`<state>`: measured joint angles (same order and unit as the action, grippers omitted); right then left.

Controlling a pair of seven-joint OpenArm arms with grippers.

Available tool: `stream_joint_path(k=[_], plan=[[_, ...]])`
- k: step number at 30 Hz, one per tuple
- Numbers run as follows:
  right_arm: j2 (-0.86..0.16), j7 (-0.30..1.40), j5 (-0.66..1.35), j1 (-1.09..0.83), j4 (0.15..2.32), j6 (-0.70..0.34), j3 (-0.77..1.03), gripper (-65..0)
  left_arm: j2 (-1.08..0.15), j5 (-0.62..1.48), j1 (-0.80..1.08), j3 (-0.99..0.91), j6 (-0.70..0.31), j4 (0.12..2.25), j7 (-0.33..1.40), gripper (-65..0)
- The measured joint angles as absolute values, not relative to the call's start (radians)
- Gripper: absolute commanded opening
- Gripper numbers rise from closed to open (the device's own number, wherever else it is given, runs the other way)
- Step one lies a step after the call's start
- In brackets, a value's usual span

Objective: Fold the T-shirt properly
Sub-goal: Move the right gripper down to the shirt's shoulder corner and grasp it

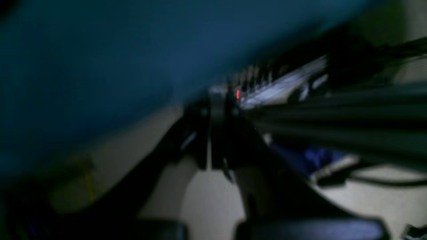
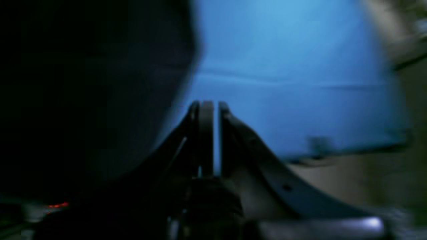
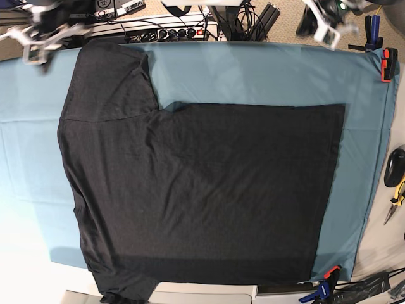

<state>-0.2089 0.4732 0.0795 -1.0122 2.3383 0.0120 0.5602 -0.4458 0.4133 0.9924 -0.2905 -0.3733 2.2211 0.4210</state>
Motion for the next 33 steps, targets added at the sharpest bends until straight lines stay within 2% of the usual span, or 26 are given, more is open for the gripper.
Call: stream_joint_path(k=[6,9,11,14,15,17,19,22,24,27,28,33], plan=[[-0.196,0.532,-0.168,-0.768,2.339,0.005,0.609,-61.8,-0.443,0.411,0.886,-0.304,-0.394,2.225,0.466,-65.0],[-0.165,0.534,-0.165,-0.653,2.321,0.012,0.610,-61.8,-0.443,0.413,0.834,-0.305,-0.403,2.226,0.490,-65.0],[-0.141,0.522,-0.110,-0.566,2.194,0.026,0.611,-61.8,-0.444,0.415,0.819,-0.303,-0.419,2.226,0.522,-65.0],[-0.082,0.561,0.045,-0.459,1.954,0.004,0.614,-61.8,-0.445,0.430,0.811,-0.304,-0.413,2.225,0.536,-60.1],[-0.069,0.575,0.094,-0.427,1.886,-0.022,0.618,-61.8,-0.446,0.447,0.810,-0.303,-0.418,2.225,0.547,-58.3],[-0.050,0.636,0.235,-0.359,1.801,-0.148,0.644,-61.8,-0.465,0.453,0.811,-0.302,-0.423,2.225,0.575,-55.2],[-0.025,0.737,0.436,-0.299,1.787,-0.290,0.685,-61.8,-0.480,0.440,0.812,-0.303,-0.412,2.225,0.583,-53.6],[-0.006,0.879,0.699,-0.271,1.832,-0.429,0.771,-61.1,-0.485,0.433,0.817,-0.303,-0.413,2.217,0.580,-53.5],[-0.008,0.945,0.778,-0.287,1.879,-0.446,0.828,-54.7,-0.484,0.423,0.817,-0.303,-0.413,2.194,0.580,-53.5],[-0.010,0.965,0.873,-0.352,1.956,-0.471,0.883,-36.7,-0.496,0.414,0.812,-0.303,-0.400,2.149,0.576,-53.5],[-0.011,0.965,0.892,-0.377,1.983,-0.471,0.896,-34.1,-0.503,0.414,0.811,-0.303,-0.400,2.136,0.578,-53.5],[-0.009,1.025,0.934,-0.462,2.031,-0.457,0.952,-34.0,-0.514,0.413,0.806,-0.303,-0.398,2.093,0.578,-53.5]])
